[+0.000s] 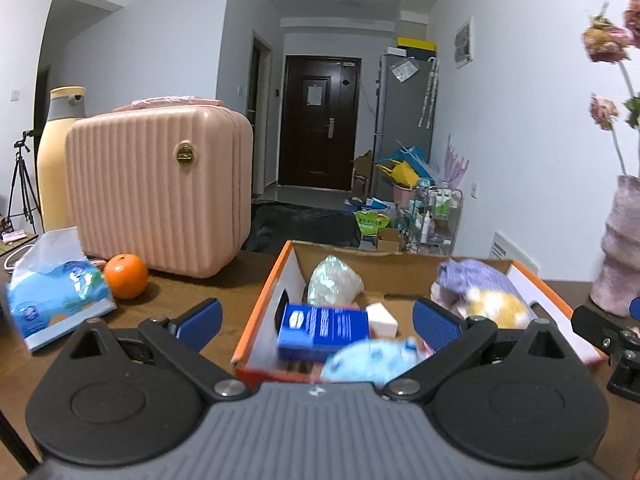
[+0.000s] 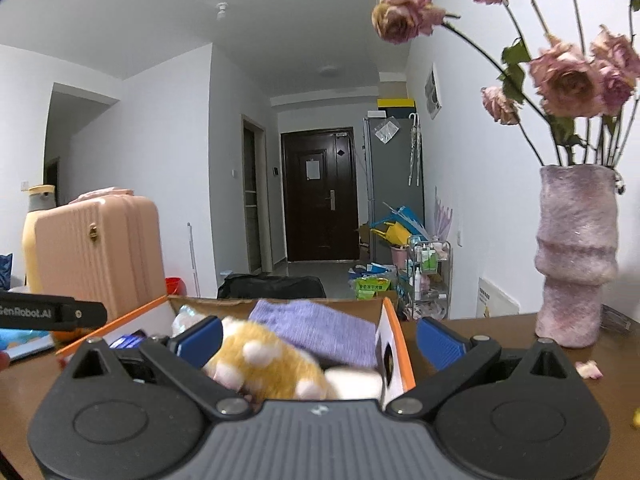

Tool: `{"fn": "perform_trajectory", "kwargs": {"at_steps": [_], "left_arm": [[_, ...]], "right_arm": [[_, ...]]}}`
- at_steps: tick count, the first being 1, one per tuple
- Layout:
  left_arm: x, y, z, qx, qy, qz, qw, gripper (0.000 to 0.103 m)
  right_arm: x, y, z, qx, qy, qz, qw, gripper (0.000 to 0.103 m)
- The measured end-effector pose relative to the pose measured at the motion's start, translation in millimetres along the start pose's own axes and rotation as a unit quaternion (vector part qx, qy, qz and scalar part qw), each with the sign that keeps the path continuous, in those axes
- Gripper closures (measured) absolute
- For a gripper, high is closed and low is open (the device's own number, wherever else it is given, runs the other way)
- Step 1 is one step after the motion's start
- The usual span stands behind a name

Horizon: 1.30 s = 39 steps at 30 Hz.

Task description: Organize soft objects

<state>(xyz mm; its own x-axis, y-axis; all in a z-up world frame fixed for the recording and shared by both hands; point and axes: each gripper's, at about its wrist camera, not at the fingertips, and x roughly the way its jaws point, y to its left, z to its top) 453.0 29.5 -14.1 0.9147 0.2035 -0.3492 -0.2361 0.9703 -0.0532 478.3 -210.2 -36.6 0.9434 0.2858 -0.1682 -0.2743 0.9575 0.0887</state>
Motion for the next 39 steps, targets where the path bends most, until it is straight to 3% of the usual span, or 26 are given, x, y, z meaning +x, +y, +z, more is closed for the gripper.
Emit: {"fn": "perform_trajectory", "kwargs": {"at_steps": [14, 21, 24, 29, 39], "left_arm": [[-155.6, 35.2, -56.9, 0.055, -0.002, -0.053, 0.9971, 0.0], [-250.6, 52.4, -91.9, 0.064, -0.035, -0.086, 0.9936, 0.0], [-276.4, 59.5, -111.7, 0.069, -0.021, -0.101, 0.9923, 0.0], [-308.1, 69.2, -133.3, 0.074, -0.007, -0.114, 0.9907, 0.0], [-332.1, 69.3, -136.2, 0.08, -0.026, -0.129, 0.9881, 0.0]], "right_arm": [[-159.4, 41.7, -30.2, -0.013, 0.032, 0.011, 0.999, 0.0], [-256.1, 62.7, -54.7, 0.004, 0.036, 0.029, 0.999, 0.0], [-284.9, 67.6, -66.3, 0.008, 0.049, 0.027, 0.998, 0.0], [-324.2, 78.9, -74.6, 0.004, 0.052, 0.016, 0.999, 0.0], [-349.4, 85.7, -65.8, -0.001, 0.033, -0.006, 0.999, 0.0]]}}
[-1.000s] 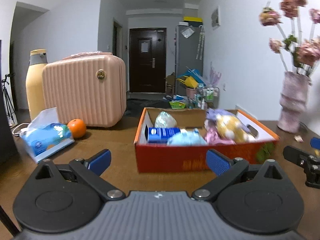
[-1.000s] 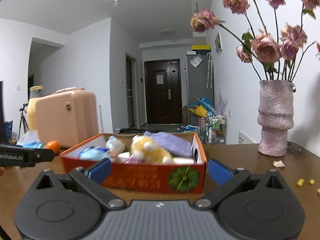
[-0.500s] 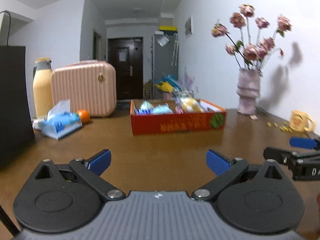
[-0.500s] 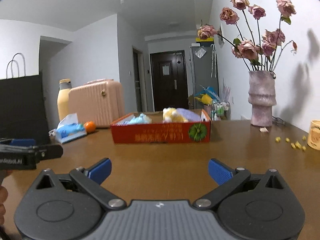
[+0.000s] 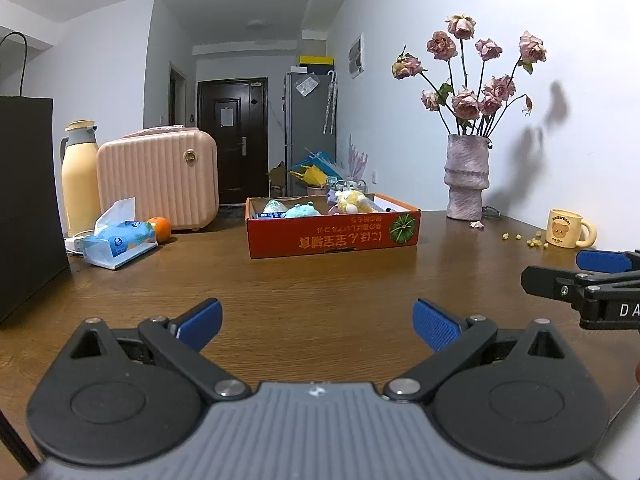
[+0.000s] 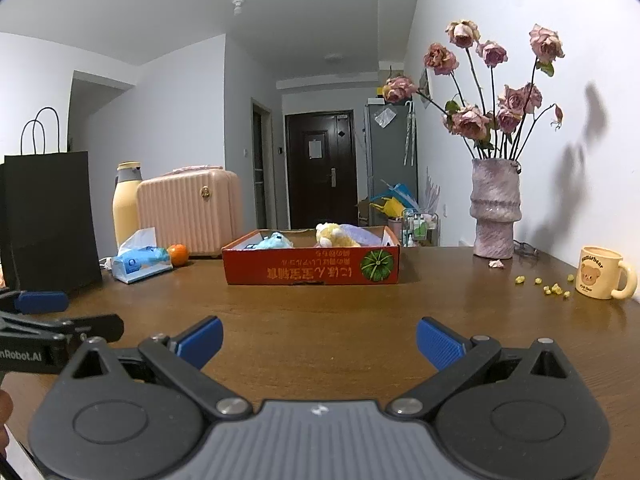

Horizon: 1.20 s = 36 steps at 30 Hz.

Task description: Organize soft objects

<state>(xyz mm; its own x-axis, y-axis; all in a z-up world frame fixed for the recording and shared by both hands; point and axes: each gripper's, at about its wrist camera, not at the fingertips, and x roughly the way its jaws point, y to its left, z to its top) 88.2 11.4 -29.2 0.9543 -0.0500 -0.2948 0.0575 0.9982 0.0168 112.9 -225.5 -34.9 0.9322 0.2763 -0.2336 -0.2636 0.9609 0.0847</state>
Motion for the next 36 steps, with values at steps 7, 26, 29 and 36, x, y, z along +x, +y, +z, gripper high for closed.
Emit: {"fn": "perform_trajectory", "kwargs": {"at_steps": [7, 26, 29, 36], "left_arm": [[-3.8, 0.0, 0.4, 0.0, -0.006, 0.0, 1.0, 0.0], [-4.3, -0.4, 0.8, 0.0, -0.006, -0.001, 1.0, 0.0], [-4.4, -0.6, 0.7, 0.0, -0.007, 0.0, 1.0, 0.0], [-4.7, -0.7, 0.7, 0.001, -0.008, -0.001, 1.0, 0.0]], "right_arm": [[-1.5, 0.4, 1.6, 0.0, -0.004, 0.0, 1.0, 0.0], [-2.2, 0.4, 1.7, -0.001, -0.005, 0.002, 1.0, 0.0], [-2.2, 0.3, 1.7, -0.001, -0.005, 0.002, 1.0, 0.0], [-2.1, 0.3, 1.6, 0.0, -0.005, 0.002, 1.0, 0.0]]}}
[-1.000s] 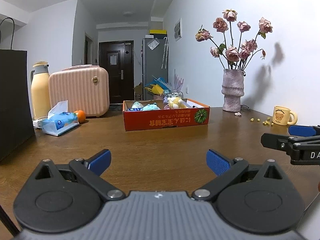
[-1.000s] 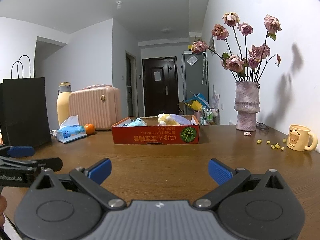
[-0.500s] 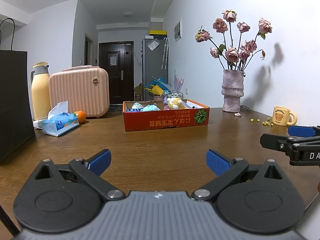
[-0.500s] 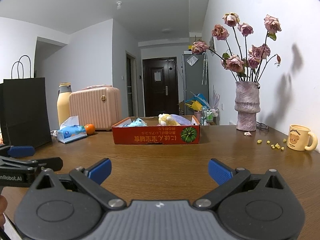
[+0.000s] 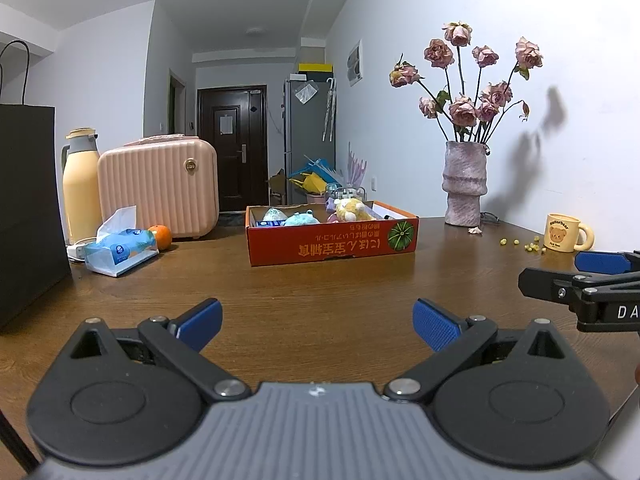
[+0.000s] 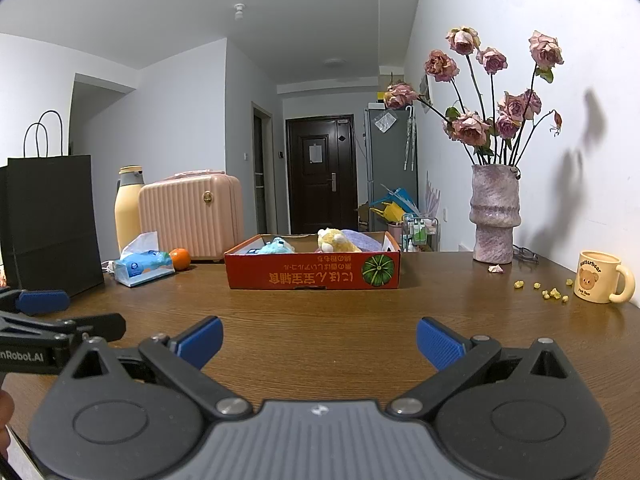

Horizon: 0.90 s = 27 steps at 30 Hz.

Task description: Organize soft objects

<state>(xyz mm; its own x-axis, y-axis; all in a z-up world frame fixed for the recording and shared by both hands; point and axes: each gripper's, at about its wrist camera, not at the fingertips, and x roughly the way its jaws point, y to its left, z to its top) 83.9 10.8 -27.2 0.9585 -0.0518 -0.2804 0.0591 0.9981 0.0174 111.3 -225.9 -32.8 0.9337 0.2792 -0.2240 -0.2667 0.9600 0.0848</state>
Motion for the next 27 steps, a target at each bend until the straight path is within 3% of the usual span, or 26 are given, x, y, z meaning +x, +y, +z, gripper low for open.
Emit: {"fn": "perform_trajectory", "kwargs": {"at_steps": [27], "left_arm": [[-2.2, 0.4, 2.2, 0.007, -0.008, -0.005, 0.9999, 0.0]], "right_arm": [[-0.2, -1.1, 0.3, 0.0, 0.002, 0.0, 1.0, 0.0]]}}
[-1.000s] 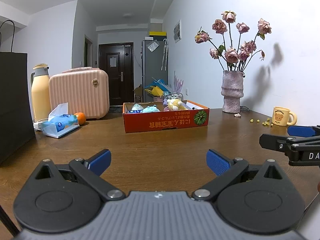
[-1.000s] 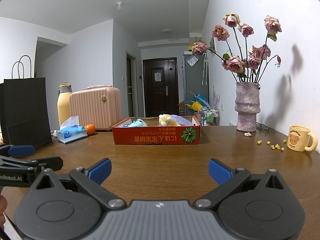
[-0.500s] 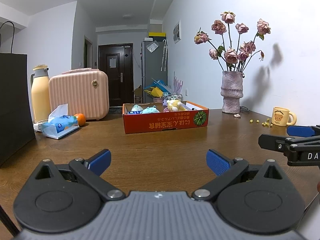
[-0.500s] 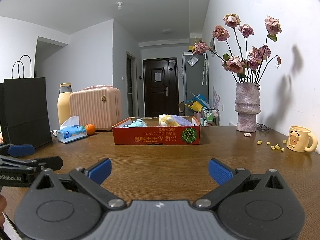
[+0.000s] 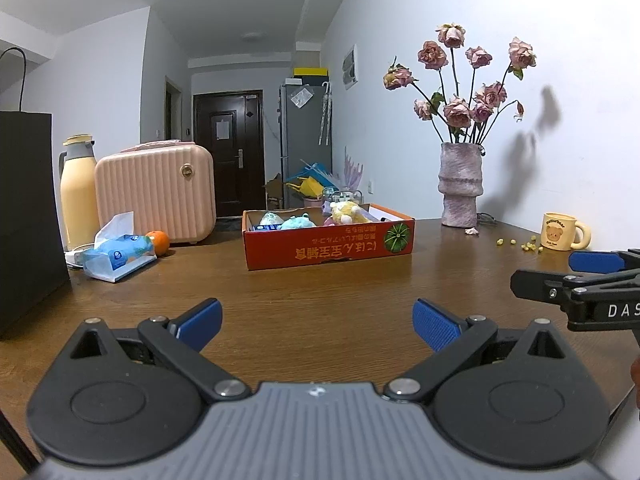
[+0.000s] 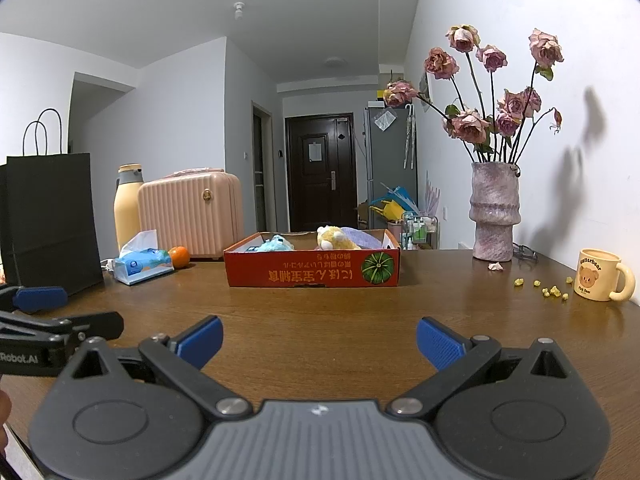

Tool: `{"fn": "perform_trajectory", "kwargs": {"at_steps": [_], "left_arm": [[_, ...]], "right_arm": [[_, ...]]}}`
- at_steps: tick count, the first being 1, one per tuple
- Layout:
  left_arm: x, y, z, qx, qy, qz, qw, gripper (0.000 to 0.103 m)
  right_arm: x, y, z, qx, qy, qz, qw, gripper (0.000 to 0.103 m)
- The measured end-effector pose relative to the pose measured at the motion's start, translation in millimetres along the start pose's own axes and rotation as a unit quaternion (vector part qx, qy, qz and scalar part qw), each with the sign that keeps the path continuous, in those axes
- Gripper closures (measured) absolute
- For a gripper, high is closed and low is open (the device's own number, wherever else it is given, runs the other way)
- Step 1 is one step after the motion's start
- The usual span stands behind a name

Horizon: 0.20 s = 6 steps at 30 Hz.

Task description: Organize soft objects

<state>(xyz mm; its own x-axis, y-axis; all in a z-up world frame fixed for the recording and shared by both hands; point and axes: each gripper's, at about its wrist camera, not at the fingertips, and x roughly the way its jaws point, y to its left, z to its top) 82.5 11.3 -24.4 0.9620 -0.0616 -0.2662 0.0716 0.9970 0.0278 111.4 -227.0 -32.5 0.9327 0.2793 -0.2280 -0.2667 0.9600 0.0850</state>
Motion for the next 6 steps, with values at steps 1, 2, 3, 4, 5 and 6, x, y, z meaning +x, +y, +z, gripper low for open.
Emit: {"fn": "perform_trajectory", "kwargs": {"at_steps": [1, 2, 3, 4, 5, 6], "left_arm": [[0.5, 0.0, -0.6, 0.001, 0.0, 0.0, 1.0, 0.0], [1.1, 0.9, -0.4, 0.0, 0.0, -0.001, 1.0, 0.0], [1.6, 2.2, 0.0, -0.001, -0.001, -0.002, 1.0, 0.0], [1.0, 0.4, -1.3, -0.001, -0.002, -0.001, 1.0, 0.0], [1.1, 0.4, -1.5, -0.001, -0.001, -0.001, 1.0, 0.0], [1.8, 0.6, -1.7, -0.001, 0.0, 0.0, 1.0, 0.0]], "right_arm": [[0.0, -0.2, -0.1, 0.0, 0.0, 0.0, 1.0, 0.0], [0.2, -0.2, -0.3, 0.0, 0.001, 0.0, 1.0, 0.0], [0.3, -0.4, -0.5, 0.0, 0.001, 0.0, 1.0, 0.0], [0.4, -0.3, -0.9, 0.0, 0.001, 0.0, 1.0, 0.0], [0.7, -0.5, -1.3, 0.0, 0.002, 0.0, 1.0, 0.0], [1.2, -0.8, -1.7, 0.0, 0.002, -0.001, 1.0, 0.0]]}}
